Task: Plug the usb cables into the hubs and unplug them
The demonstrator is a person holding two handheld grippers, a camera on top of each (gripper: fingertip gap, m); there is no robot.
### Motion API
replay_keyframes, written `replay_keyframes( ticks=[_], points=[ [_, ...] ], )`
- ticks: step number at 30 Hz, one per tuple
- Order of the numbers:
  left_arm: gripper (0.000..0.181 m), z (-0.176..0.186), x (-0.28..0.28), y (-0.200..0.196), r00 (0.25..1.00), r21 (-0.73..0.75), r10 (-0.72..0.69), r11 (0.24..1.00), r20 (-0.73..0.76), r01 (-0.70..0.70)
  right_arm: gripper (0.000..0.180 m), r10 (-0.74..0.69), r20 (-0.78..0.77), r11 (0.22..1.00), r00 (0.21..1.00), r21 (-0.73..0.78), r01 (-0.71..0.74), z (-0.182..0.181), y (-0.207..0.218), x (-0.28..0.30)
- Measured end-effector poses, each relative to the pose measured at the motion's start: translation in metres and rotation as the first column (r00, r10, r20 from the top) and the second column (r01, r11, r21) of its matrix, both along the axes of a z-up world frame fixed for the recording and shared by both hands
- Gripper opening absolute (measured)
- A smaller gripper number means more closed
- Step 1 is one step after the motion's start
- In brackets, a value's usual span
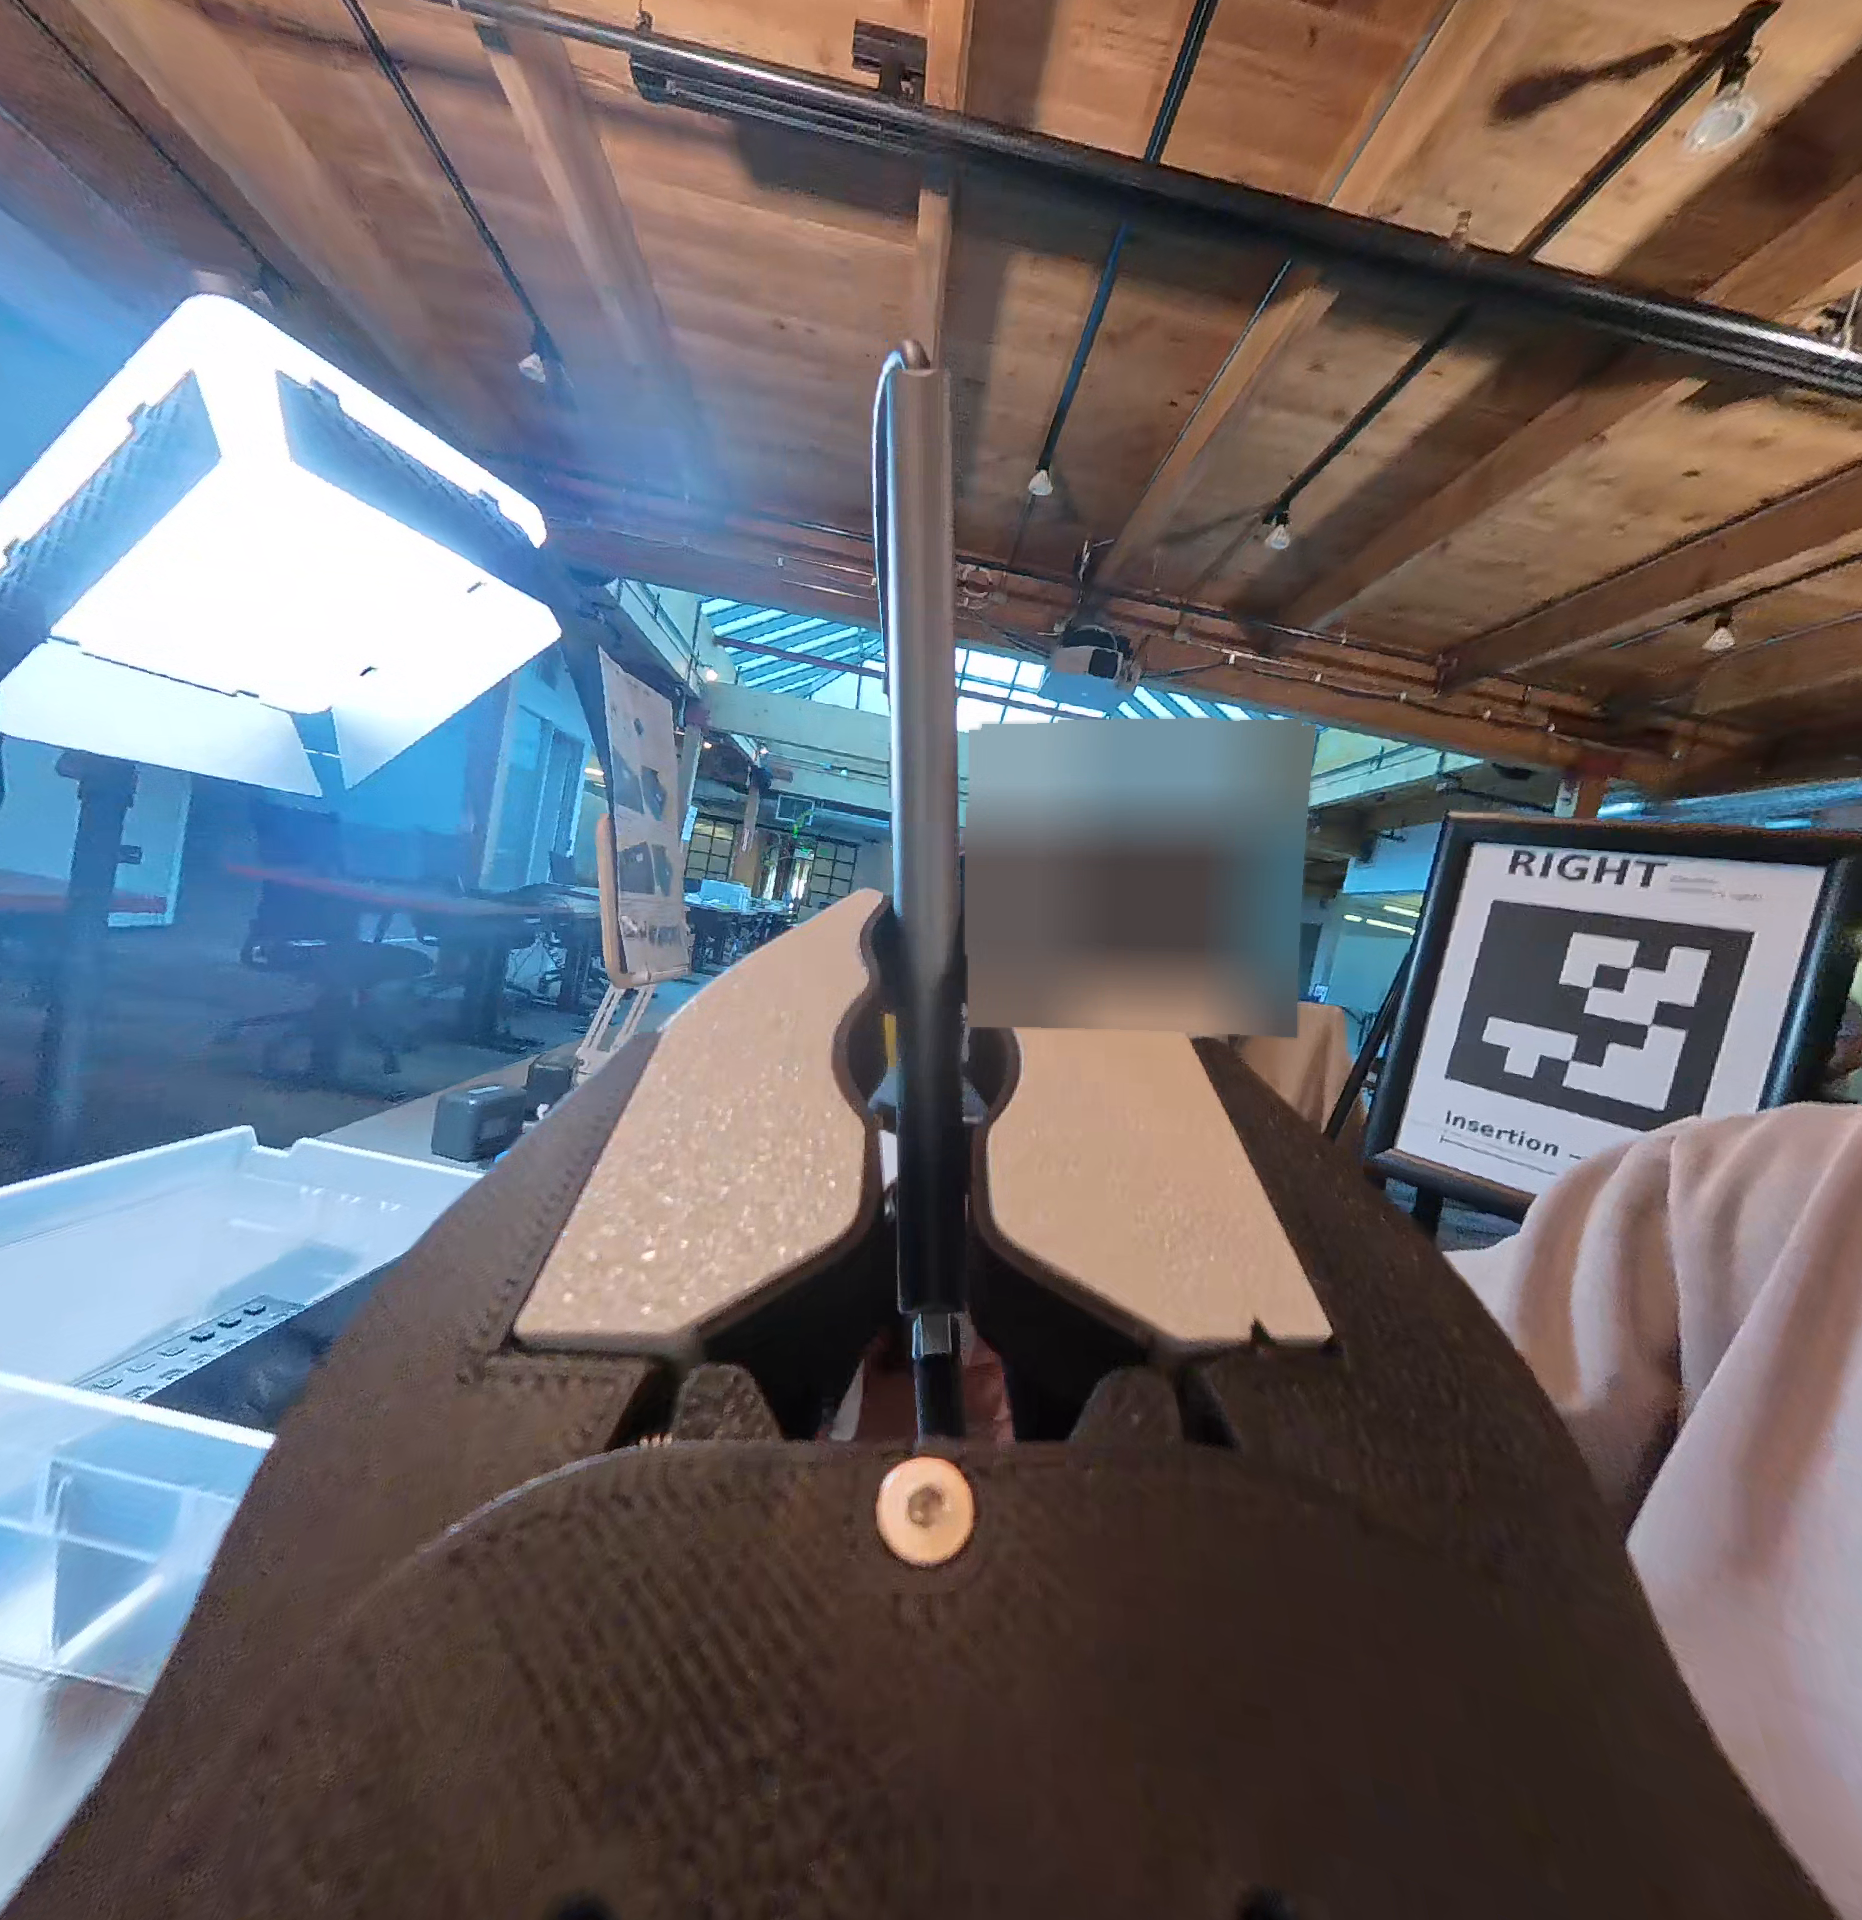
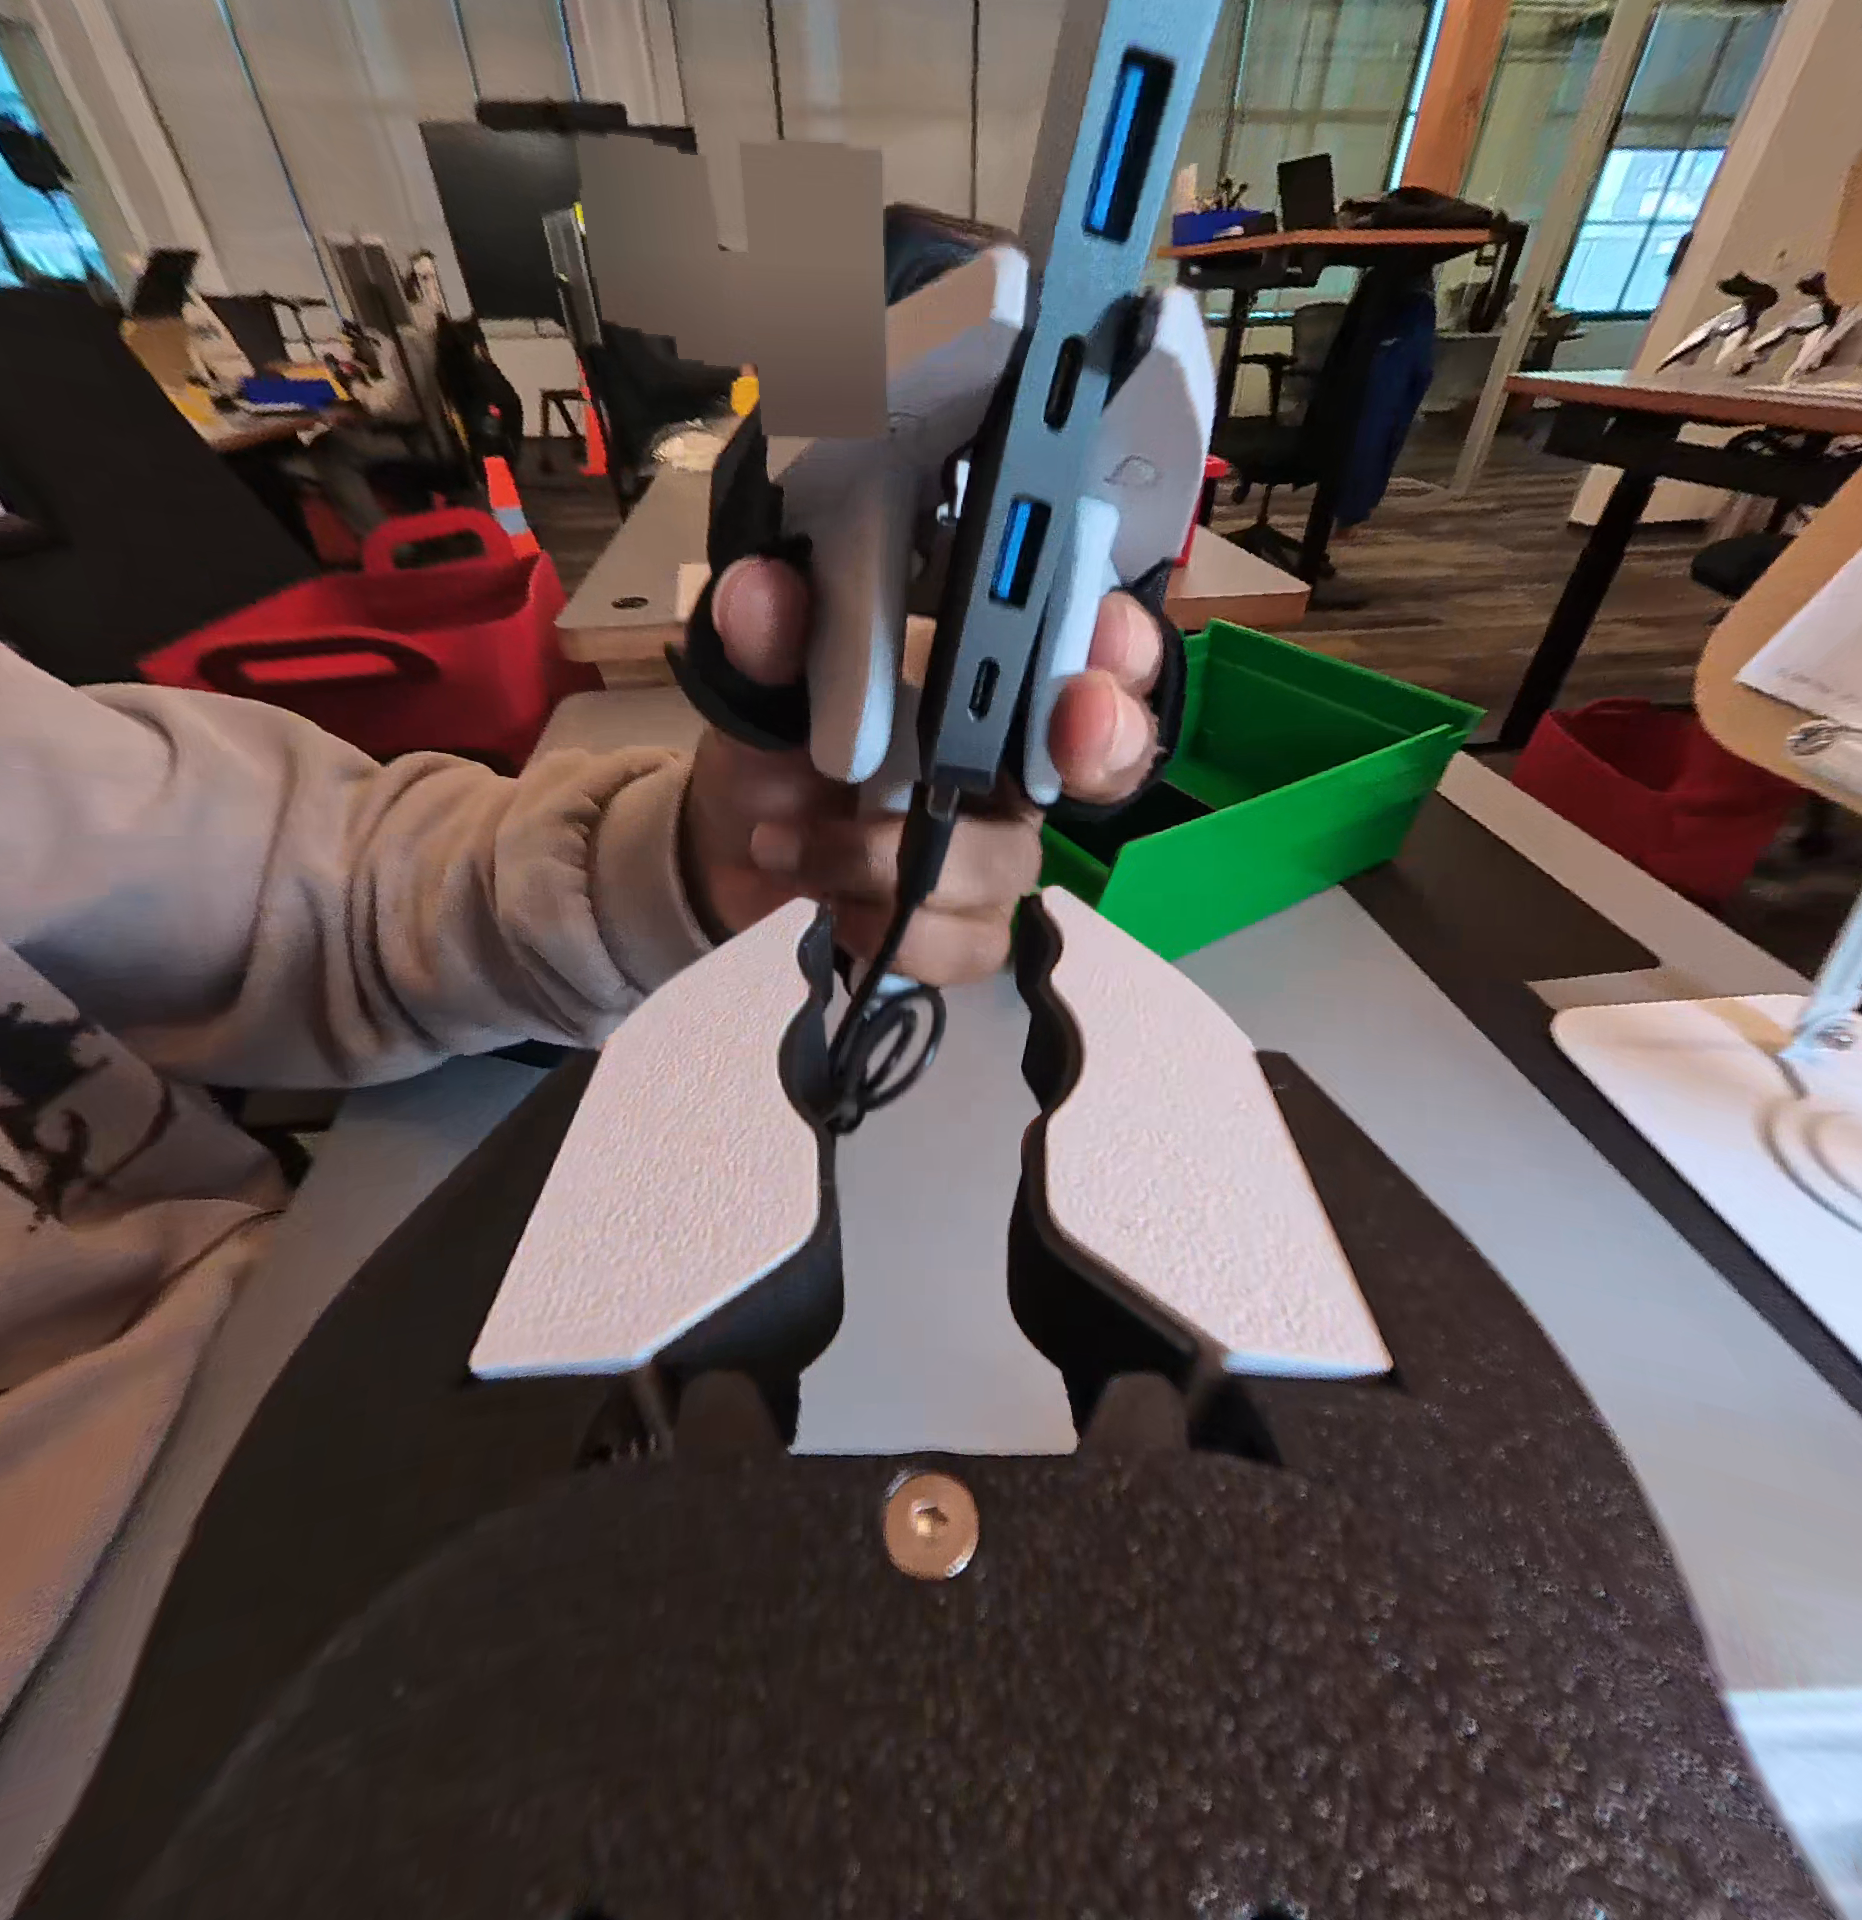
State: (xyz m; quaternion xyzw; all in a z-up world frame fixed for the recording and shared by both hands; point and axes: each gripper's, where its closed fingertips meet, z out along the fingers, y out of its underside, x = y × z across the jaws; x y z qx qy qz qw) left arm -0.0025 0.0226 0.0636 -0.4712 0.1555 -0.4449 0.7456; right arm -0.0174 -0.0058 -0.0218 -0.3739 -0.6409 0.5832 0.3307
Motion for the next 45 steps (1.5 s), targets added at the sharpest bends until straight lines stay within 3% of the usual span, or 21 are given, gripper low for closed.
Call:
replay_keyframes(
  ticks=[1, 3, 7, 15, 18, 22, 27, 34, 36, 38, 42, 45],
  points=[
    [0.011, -0.002, 0.003, 0.001, 1.000, 0.005, 0.004, 1.000, -0.012, -0.003, 0.031, -0.002, -0.006, 1.000, 1.000, -0.021, 0.002, 0.002, 0.000, 0.000],
    [0.011, -0.004, 0.006, 0.001, 1.000, 0.026, 0.006, 1.000, -0.011, -0.006, 0.008, -0.028, -0.034, 0.999, 0.999, -0.027, 0.027, 0.005, 0.003, -0.001],
    [0.012, -0.006, 0.007, 0.000, 1.000, 0.039, -0.002, 0.999, -0.030, 0.003, 0.007, -0.018, -0.025, 0.999, 1.000, -0.037, 0.017, 0.003, 0.003, 0.000],
    [0.013, -0.022, -0.003, 0.002, 0.947, -0.044, 0.064, 0.996, -0.314, -0.082, 0.007, -0.029, 0.052, 0.999, 0.998, 0.023, 0.028, -0.008, 0.010, 0.002],
    [0.012, -0.024, 0.000, 0.003, 0.932, -0.037, 0.088, 0.993, -0.353, -0.108, 0.007, -0.034, 0.063, 0.999, 0.997, 0.019, 0.033, -0.010, 0.010, 0.001],
    [0.011, -0.008, -0.002, 0.000, 0.972, -0.001, 0.107, 0.994, -0.211, -0.109, 0.008, -0.041, 0.019, 0.992, 0.999, -0.116, 0.043, 0.003, 0.014, 0.001],
    [0.011, -0.004, -0.005, 0.000, 0.996, -0.003, 0.058, 0.998, -0.068, -0.059, 0.011, -0.043, -0.018, 0.991, 0.999, -0.130, 0.040, 0.007, 0.013, 0.001],
    [0.011, 0.006, -0.016, -0.003, 0.994, 0.024, 0.109, 0.994, 0.002, -0.109, 0.008, -0.029, 0.040, 0.996, 0.999, -0.082, 0.033, 0.000, 0.009, 0.001],
    [0.011, 0.027, -0.040, -0.015, 0.985, 0.071, 0.150, 0.985, 0.087, -0.157, 0.008, -0.127, 0.143, 0.987, 0.981, 0.118, 0.111, -0.036, 0.019, -0.007],
    [0.011, 0.045, -0.061, -0.031, 0.976, 0.124, 0.207, 0.969, 0.075, -0.215, 0.008, -0.145, 0.144, 0.983, 0.979, 0.132, 0.126, -0.043, 0.024, -0.009],
    [0.011, 0.062, -0.087, -0.052, 0.954, 0.154, 0.297, 0.942, 0.030, -0.298, 0.008, -0.233, 0.066, 0.972, 0.970, 0.028, 0.232, -0.007, 0.066, 0.002],
    [0.011, 0.056, -0.091, -0.046, 0.935, 0.137, 0.353, 0.928, -0.022, -0.347, 0.008, -0.418, 0.049, 0.903, 0.907, 0.130, 0.409, -0.006, 0.123, 0.021]
  ],
)
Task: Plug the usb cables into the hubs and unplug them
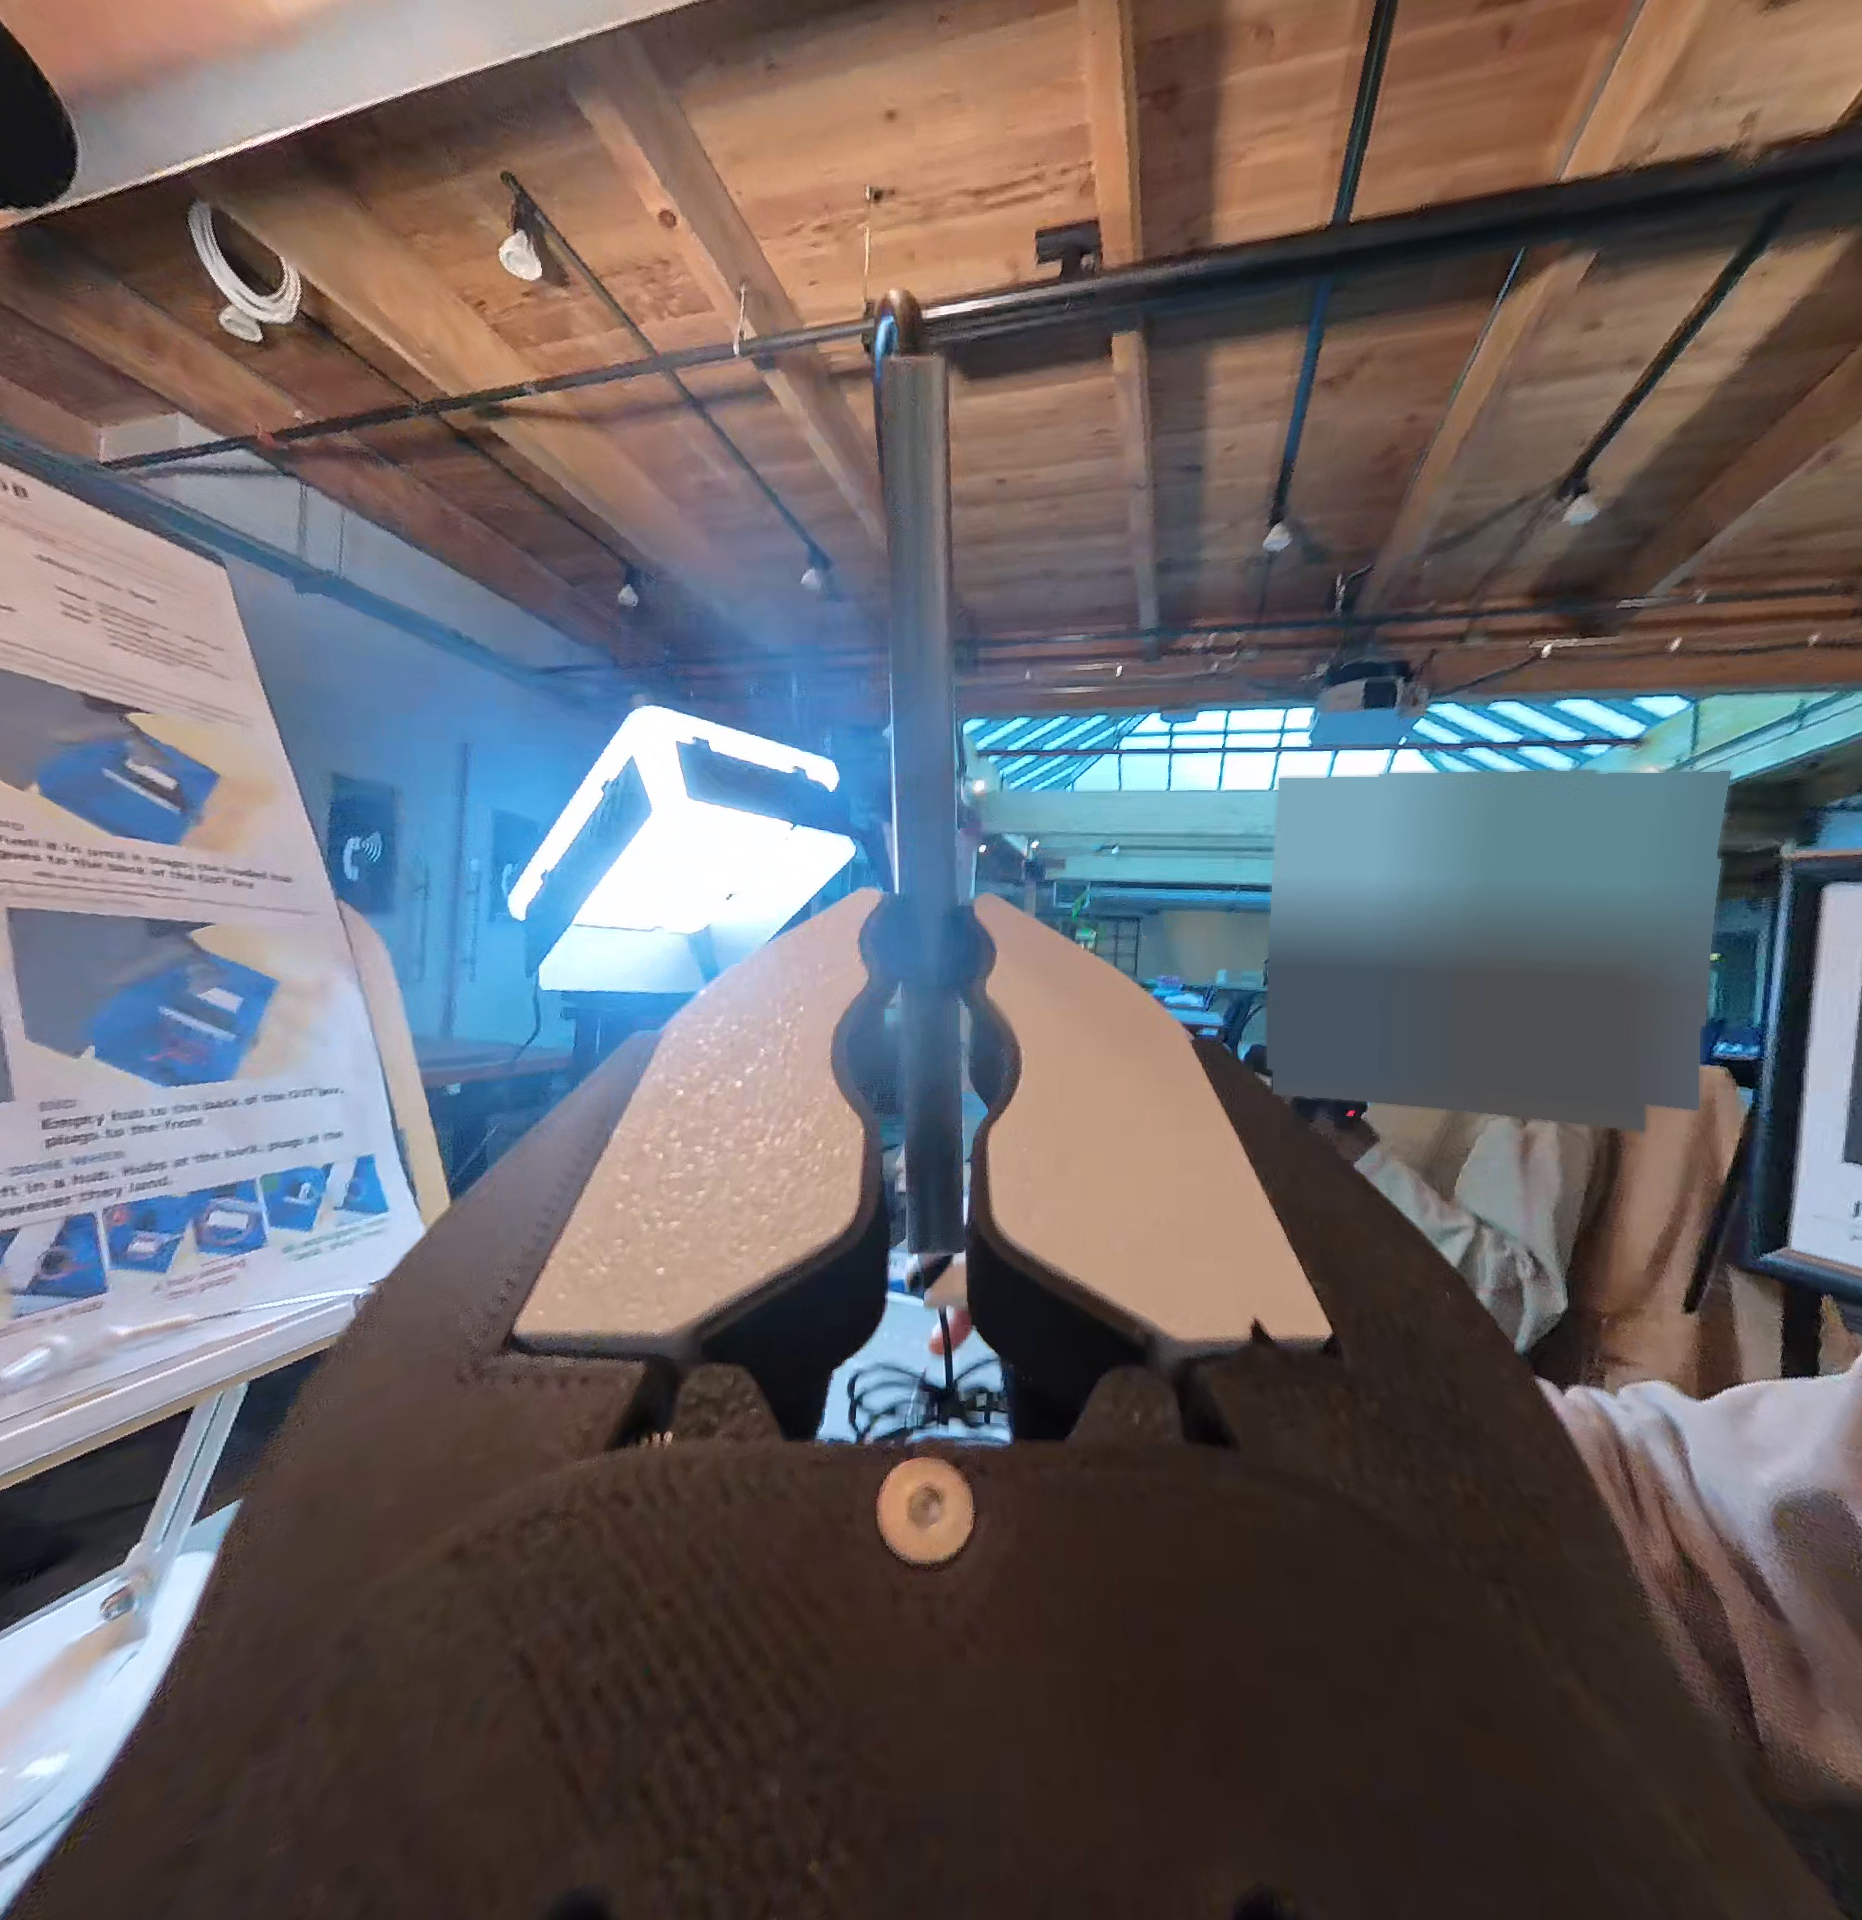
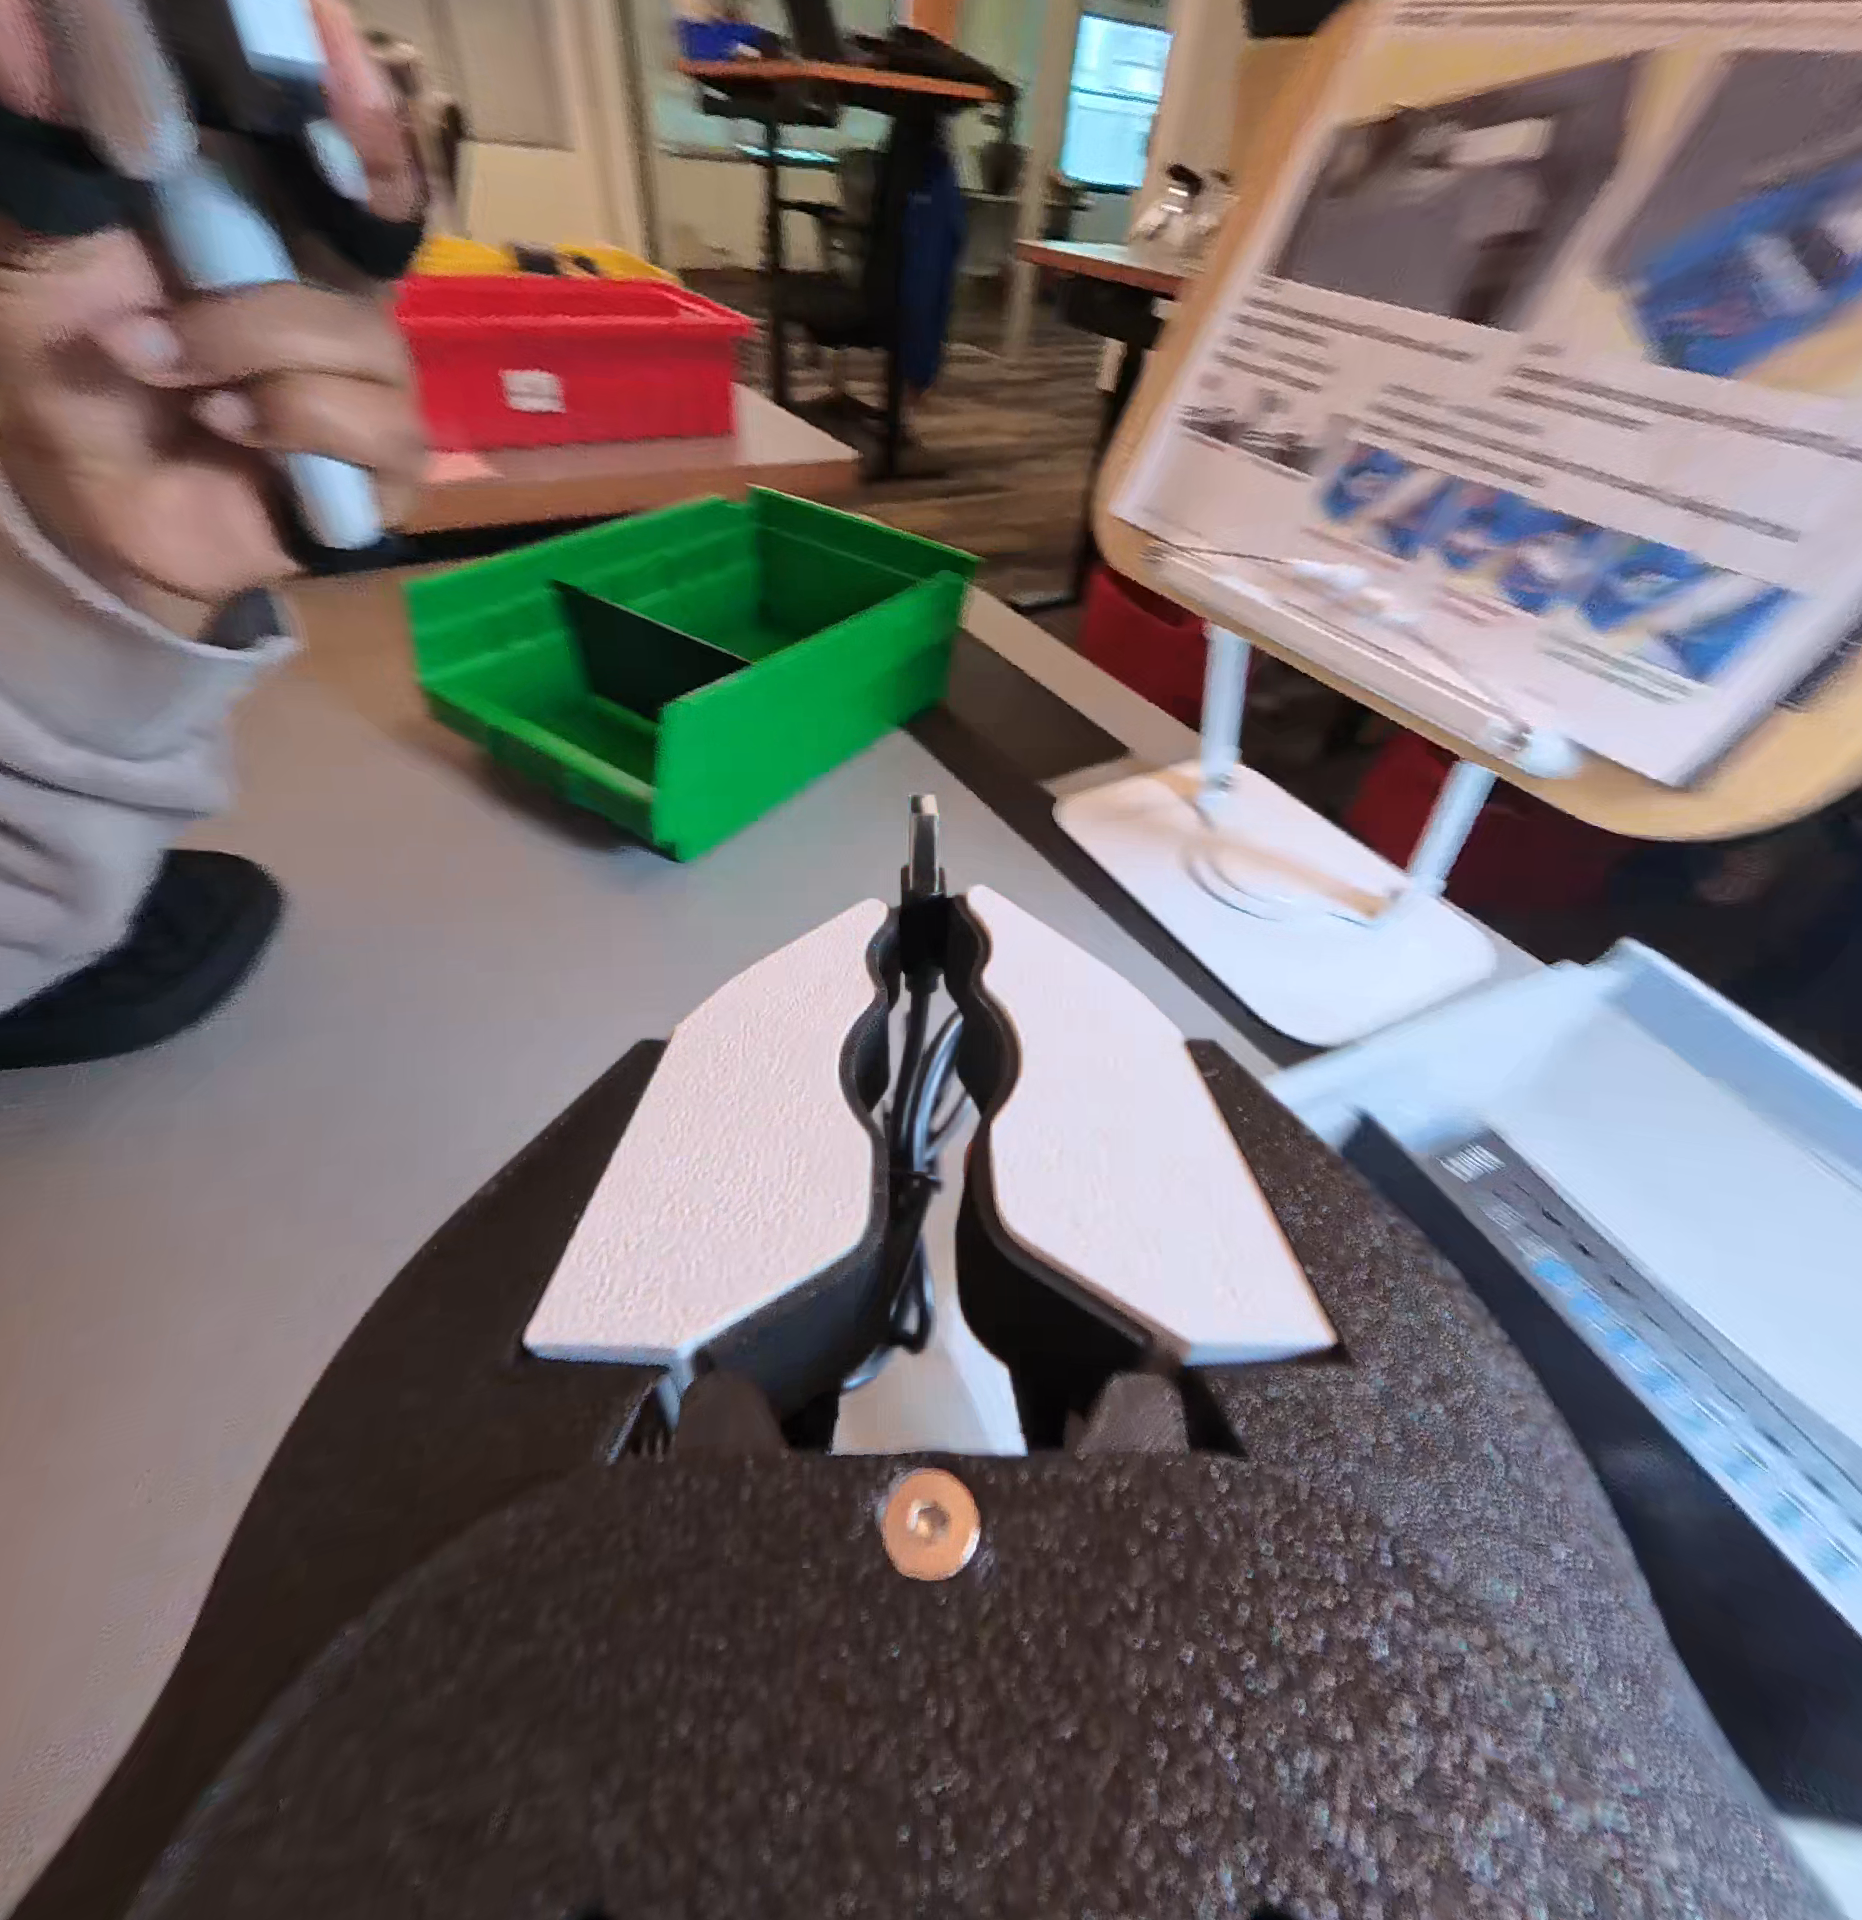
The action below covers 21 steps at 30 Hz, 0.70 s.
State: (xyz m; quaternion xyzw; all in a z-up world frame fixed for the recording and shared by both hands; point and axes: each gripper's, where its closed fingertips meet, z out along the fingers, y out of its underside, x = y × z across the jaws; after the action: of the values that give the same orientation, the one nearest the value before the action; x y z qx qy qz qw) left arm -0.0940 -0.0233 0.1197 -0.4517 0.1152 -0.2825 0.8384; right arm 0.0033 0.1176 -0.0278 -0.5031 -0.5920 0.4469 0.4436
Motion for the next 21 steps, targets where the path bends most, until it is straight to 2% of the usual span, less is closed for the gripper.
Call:
replay_keyframes(
  ticks=[3, 5, 7, 9, 11, 15, 18, 21],
  points=[
    [0.011, -0.011, 0.007, 0.012, 0.999, -0.048, 0.011, 0.999, -0.036, -0.013, 0.012, -0.149, 0.035, 0.989, 0.988, -0.006, 0.149, -0.008, 0.052, 0.022],
    [0.011, -0.018, 0.012, 0.019, 0.998, -0.070, 0.015, 0.997, -0.062, -0.019, 0.007, -0.276, 0.053, 0.960, 0.960, 0.058, 0.273, -0.021, 0.088, 0.033],
    [0.011, -0.023, 0.017, 0.023, 0.996, -0.084, 0.019, 0.996, -0.090, -0.027, 0.008, -0.391, 0.125, 0.916, 0.912, 0.152, 0.371, -0.050, 0.117, 0.040],
    [0.011, -0.027, 0.020, 0.027, 0.993, -0.098, 0.030, 0.994, -0.116, -0.042, 0.014, -0.426, 0.257, 0.900, 0.867, 0.216, 0.378, -0.086, 0.128, 0.039],
    [0.011, -0.031, 0.022, 0.030, 0.989, -0.121, 0.040, 0.991, -0.145, -0.058, 0.031, -0.413, 0.304, 0.905, 0.859, 0.242, 0.350, -0.097, 0.123, 0.034],
    [0.011, -0.055, 0.032, 0.045, 0.939, -0.209, 0.081, 0.965, -0.333, -0.158, 0.036, -0.316, 0.162, 0.941, 0.935, 0.179, 0.287, -0.056, 0.098, 0.025],
    [0.011, -0.068, 0.044, 0.050, 0.908, -0.243, 0.055, 0.955, -0.416, -0.169, 0.037, -0.167, 0.018, 0.978, 0.986, 0.134, 0.163, -0.009, 0.064, 0.029],
    [0.011, -0.089, 0.060, 0.056, 0.829, -0.272, 0.022, 0.939, -0.559, -0.208, 0.037, -0.009, -0.040, 0.978, 0.999, 0.209, 0.017, 0.023, 0.018, 0.034]
  ],
)
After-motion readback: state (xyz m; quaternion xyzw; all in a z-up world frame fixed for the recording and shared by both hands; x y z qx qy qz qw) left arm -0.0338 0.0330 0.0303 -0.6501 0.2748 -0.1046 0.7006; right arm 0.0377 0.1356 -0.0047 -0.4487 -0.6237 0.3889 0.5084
